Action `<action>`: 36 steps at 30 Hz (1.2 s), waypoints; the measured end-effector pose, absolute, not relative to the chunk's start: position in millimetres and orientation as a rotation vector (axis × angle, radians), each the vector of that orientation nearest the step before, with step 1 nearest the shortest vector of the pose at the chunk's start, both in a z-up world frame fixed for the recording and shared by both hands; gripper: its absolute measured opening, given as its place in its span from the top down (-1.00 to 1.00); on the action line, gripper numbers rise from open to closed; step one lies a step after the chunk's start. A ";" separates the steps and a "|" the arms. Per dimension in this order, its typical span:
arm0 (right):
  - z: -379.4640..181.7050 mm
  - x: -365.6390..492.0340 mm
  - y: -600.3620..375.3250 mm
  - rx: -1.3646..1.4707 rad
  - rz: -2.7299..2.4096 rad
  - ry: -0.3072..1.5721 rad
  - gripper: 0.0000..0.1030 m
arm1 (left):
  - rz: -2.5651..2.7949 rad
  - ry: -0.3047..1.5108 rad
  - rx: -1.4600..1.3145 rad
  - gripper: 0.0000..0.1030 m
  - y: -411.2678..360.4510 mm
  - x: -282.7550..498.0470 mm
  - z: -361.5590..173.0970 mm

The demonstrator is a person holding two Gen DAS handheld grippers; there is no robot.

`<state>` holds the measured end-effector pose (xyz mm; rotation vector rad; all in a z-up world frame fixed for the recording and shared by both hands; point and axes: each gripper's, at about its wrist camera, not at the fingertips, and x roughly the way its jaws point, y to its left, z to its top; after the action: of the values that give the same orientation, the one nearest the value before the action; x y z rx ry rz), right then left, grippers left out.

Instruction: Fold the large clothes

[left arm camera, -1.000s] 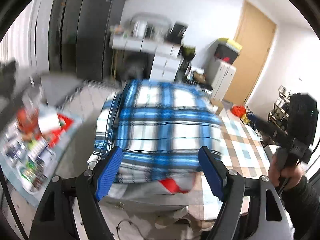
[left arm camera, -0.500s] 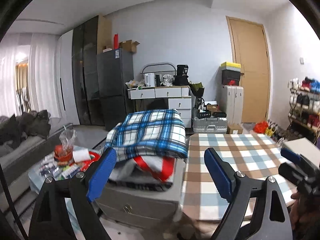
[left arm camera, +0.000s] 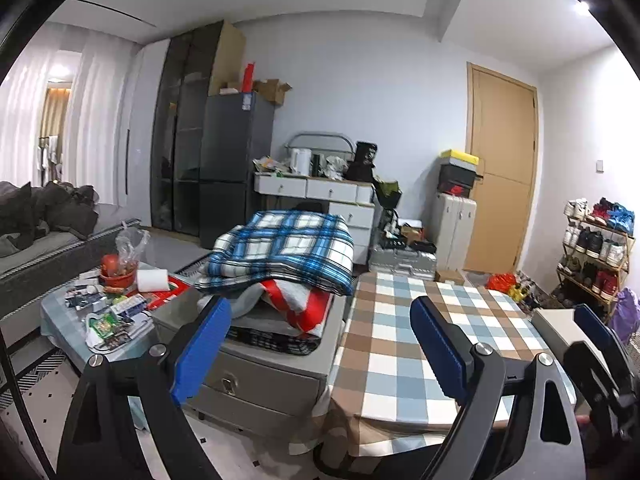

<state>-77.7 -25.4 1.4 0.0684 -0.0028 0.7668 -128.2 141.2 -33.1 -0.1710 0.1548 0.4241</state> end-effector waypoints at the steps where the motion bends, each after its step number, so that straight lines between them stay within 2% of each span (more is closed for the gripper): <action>1: 0.1 -84.1 -27.9 0.066 0.764 -0.016 -1.00 | 0.435 0.143 -0.166 -0.71 140.9 -129.8 -31.9; 9: 2.0 -98.6 -12.7 0.041 0.754 -0.074 -1.00 | 0.446 0.144 -0.159 -0.71 137.1 -129.8 -45.4; 16: -0.8 -89.4 -11.3 0.132 0.812 -0.032 -1.00 | 0.432 0.172 -0.160 -0.71 135.9 -130.4 -53.4; 36: -0.3 -103.5 -6.7 0.106 0.802 -0.051 -1.00 | 0.418 0.190 -0.151 -0.71 130.2 -136.5 -53.9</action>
<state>-103.5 -6.7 -0.3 0.1064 -0.0510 0.8025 -136.5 130.2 -53.9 -0.1512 0.1903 0.4184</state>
